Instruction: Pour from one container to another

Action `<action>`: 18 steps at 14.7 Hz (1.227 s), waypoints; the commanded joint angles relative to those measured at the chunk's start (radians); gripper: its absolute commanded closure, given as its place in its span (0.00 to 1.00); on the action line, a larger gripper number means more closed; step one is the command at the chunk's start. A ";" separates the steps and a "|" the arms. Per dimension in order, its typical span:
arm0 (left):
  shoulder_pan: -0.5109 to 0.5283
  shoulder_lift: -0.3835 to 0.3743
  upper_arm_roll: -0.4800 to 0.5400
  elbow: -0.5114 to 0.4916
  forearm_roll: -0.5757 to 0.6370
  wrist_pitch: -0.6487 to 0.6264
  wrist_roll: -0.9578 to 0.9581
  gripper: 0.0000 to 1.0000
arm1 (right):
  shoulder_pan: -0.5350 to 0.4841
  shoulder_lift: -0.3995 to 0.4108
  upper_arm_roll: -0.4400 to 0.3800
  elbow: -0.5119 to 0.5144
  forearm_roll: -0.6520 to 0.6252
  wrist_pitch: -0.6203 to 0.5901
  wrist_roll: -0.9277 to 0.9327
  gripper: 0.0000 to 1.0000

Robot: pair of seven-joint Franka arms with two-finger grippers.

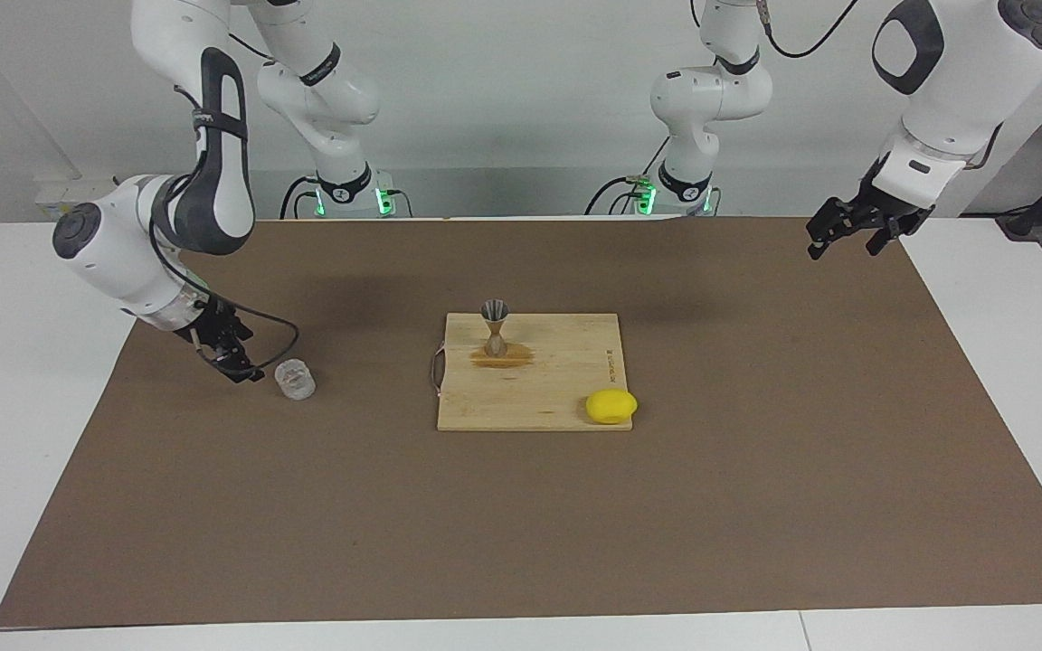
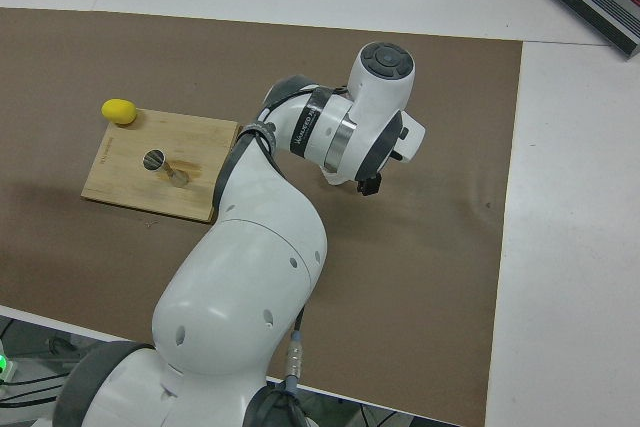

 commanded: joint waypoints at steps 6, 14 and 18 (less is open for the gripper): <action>-0.016 -0.003 0.011 0.011 0.020 -0.006 -0.024 0.00 | 0.157 -0.095 0.004 0.005 -0.098 -0.024 -0.456 0.01; -0.019 0.000 0.012 0.011 0.020 -0.003 -0.028 0.00 | 0.197 -0.137 0.007 0.352 -0.192 -0.405 -0.456 0.01; -0.019 -0.001 0.012 0.011 0.020 -0.001 -0.028 0.00 | 0.195 -0.112 0.011 0.482 -0.232 -0.517 -0.456 0.01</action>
